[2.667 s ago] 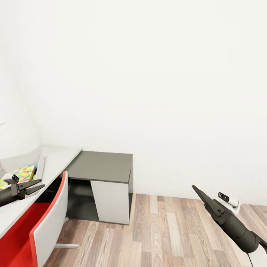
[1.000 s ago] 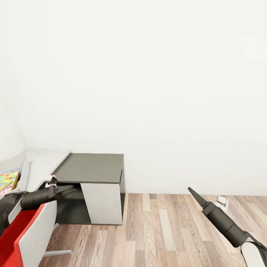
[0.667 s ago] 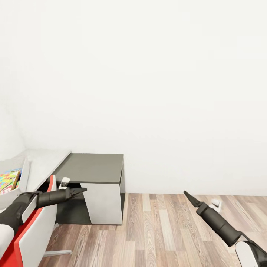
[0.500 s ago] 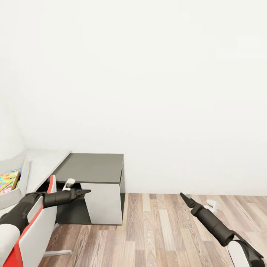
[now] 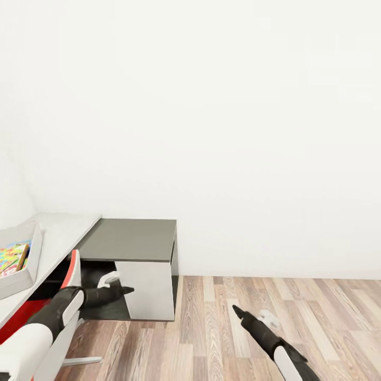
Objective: Put all the toys in the child's room - the three board games (two on the bed and one on the table), the two jigsaw puzzles on the table, and the tennis ball on the table - inside the toy box on the table in the child's room.
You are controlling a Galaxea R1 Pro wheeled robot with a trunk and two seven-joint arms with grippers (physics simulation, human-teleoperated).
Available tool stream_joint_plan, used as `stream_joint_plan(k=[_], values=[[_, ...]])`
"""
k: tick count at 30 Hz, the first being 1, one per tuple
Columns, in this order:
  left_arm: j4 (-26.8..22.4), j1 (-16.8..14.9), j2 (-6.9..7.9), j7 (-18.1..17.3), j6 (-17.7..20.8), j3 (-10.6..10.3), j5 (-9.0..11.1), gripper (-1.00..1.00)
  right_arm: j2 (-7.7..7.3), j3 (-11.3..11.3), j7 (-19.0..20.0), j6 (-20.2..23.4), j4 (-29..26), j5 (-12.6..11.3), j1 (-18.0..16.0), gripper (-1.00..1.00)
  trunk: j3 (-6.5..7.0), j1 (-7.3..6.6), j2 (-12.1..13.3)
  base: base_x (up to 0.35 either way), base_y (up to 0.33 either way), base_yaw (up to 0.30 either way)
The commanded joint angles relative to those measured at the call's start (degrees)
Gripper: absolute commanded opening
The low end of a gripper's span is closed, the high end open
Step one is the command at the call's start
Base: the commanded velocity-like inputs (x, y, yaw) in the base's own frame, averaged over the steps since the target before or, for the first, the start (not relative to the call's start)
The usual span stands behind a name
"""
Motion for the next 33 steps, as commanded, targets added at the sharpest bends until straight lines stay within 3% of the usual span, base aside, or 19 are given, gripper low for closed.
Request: stream_joint_plan(k=[1, 2, 4, 9, 12, 17, 19, 26, 33], values=[[1.3, 0.0, -0.27, 1.2, -0.9, -0.2, 0.5, 1.0, 0.17, 0.1, 0.2, -0.3, 3.3, -0.6, -0.9, 1.0, -0.13, 0.03, -0.1, 0.0, 0.0, 0.0], [4.5, 0.0, -0.87, 3.5, -3.6, -0.2, 0.4, 1.0, 0.42, 0.5, 0.0, -1.5, 8.9, -0.5, -2.2, 1.0, -0.13, 0.03, -0.1, 0.0, 0.0, 0.0], [9.9, 0.0, -1.64, 6.8, -7.6, -0.3, 0.3, 1.0, 0.62, 1.6, -0.2, -3.3, 14.8, -0.1, -3.2, 1.0, -0.13, 0.03, -0.1, 0.0, 0.0, 0.0], [20.0, 0.9, -3.79, 13.0, -16.0, -2.2, -1.4, 1.0, 0.64, 5.5, -2.6, -6.0, 20.8, 2.9, -3.8, 1.0, -0.13, 0.03, -0.1, 0.0, 0.0, 0.0], [23.6, 3.7, -5.44, 17.1, -21.8, -3.9, -4.3, 1.0, 1.04, 7.3, -6.7, -7.7, 25.3, 5.8, -4.0, 1.0, -0.13, 0.03, -0.1, 0.0, 0.0, 0.0], [25.3, 10.0, -6.47, 23.0, -27.1, -5.0, -7.6, 1.0, 2.22, 8.2, -14.0, -13.4, 34.1, 9.7, -3.2, 1.0, -0.13, 0.03, -0.1, 0.0, 0.0, 0.0], [25.7, 13.8, -6.56, 25.8, -29.7, -5.3, -8.4, 1.0, 2.68, 8.5, -17.6, -17.1, 36.6, 11.4, -0.8, 1.0, -0.13, 0.03, -0.1, 0.0, 0.0, 0.0], [25.9, 22.2, -6.32, 29.9, -35.6, -5.6, -8.9, 1.0, 3.01, 8.6, -20.9, -20.0, 38.0, 12.5, 6.5, 1.0, -0.13, 0.03, -0.1, 0.0, 0.0, 0.0], [26.0, 27.8, -6.4, 32.3, -36.9, -5.7, -8.9, 1.0, 3.04, 8.9, -21.3, -20.2, 38.2, 13.0, 11.5, 1.0, -0.33, 0.03, -0.1, 0.0, 0.0, 0.0]])
